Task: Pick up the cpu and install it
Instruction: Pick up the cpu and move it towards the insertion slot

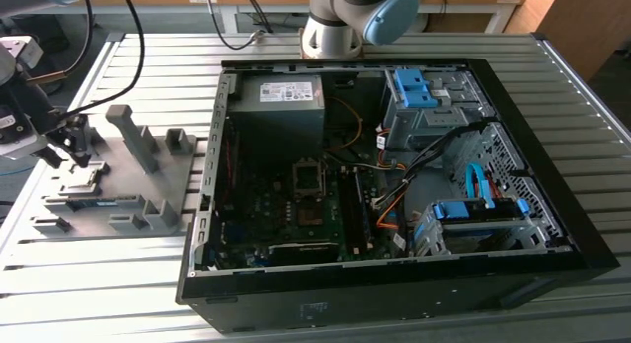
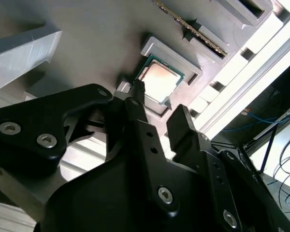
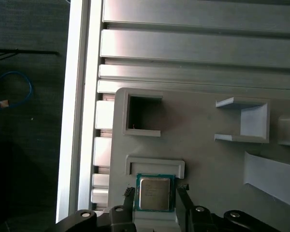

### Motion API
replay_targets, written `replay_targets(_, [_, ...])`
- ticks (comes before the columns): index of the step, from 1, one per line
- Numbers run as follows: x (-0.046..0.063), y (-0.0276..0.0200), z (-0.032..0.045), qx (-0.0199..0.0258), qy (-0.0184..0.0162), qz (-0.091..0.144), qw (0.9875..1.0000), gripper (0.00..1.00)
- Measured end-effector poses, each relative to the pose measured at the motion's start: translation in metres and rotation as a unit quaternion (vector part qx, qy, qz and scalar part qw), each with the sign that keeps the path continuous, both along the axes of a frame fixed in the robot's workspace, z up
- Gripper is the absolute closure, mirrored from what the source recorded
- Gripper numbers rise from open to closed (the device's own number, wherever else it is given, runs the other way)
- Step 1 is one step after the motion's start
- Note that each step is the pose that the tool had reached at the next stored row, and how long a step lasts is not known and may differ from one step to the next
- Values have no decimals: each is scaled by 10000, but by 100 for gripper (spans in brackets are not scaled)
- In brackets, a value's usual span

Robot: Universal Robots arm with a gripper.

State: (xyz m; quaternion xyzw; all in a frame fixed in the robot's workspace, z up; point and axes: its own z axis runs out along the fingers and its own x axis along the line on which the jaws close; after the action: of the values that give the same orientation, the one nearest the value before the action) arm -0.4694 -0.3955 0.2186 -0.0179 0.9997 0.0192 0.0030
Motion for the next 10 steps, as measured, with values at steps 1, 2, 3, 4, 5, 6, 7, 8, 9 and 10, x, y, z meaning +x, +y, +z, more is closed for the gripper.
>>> replay_targets(1, [0, 0, 0, 0, 0, 0, 10000, 54])
replay_targets(2, [0, 0, 0, 0, 0, 1, 10000, 48])
replay_targets(3, [0, 0, 0, 0, 0, 1, 10000, 48])
replay_targets(4, [0, 0, 0, 0, 0, 2, 10000, 42])
replay_targets(5, [0, 0, 0, 0, 0, 2, 10000, 42])
replay_targets(6, [0, 0, 0, 0, 0, 3, 10000, 36])
replay_targets(7, [0, 0, 0, 0, 0, 3, 10000, 36])
replay_targets(8, [0, 0, 0, 0, 0, 3, 10000, 36])
replay_targets(9, [0, 0, -5, 0, -1, 4, 10000, 36])
replay_targets(10, [1, 0, -19, 1, -3, 3, 10000, 36])
